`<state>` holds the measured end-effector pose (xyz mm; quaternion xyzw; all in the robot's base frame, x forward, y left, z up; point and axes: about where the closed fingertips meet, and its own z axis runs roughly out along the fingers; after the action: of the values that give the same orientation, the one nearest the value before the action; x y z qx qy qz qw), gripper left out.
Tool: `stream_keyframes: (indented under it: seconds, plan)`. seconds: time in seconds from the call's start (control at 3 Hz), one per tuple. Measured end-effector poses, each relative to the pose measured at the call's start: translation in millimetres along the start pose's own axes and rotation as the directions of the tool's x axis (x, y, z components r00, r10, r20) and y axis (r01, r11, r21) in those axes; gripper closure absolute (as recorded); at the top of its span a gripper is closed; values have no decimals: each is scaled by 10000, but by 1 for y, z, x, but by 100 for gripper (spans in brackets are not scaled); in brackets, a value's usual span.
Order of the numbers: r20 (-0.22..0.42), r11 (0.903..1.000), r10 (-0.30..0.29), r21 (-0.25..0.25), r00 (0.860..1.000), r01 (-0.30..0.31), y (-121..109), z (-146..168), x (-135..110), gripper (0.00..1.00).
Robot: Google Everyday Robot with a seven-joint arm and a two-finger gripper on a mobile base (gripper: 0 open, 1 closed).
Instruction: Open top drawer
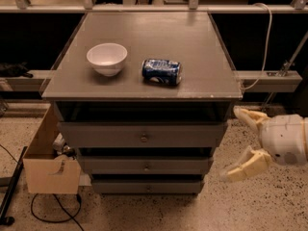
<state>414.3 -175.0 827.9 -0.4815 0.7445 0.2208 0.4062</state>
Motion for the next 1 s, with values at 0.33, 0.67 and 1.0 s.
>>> stream_keyframes:
  seconds: [0.33,0.67,1.0]
  plan:
    - [738,9994,-229,-231,9970,247,-11,13,6,0]
    - [731,9994,-236,-234,9970,254,-10,13,6,0]
    - [-105,9957,-788,486,9968,792,-17,30,2,0]
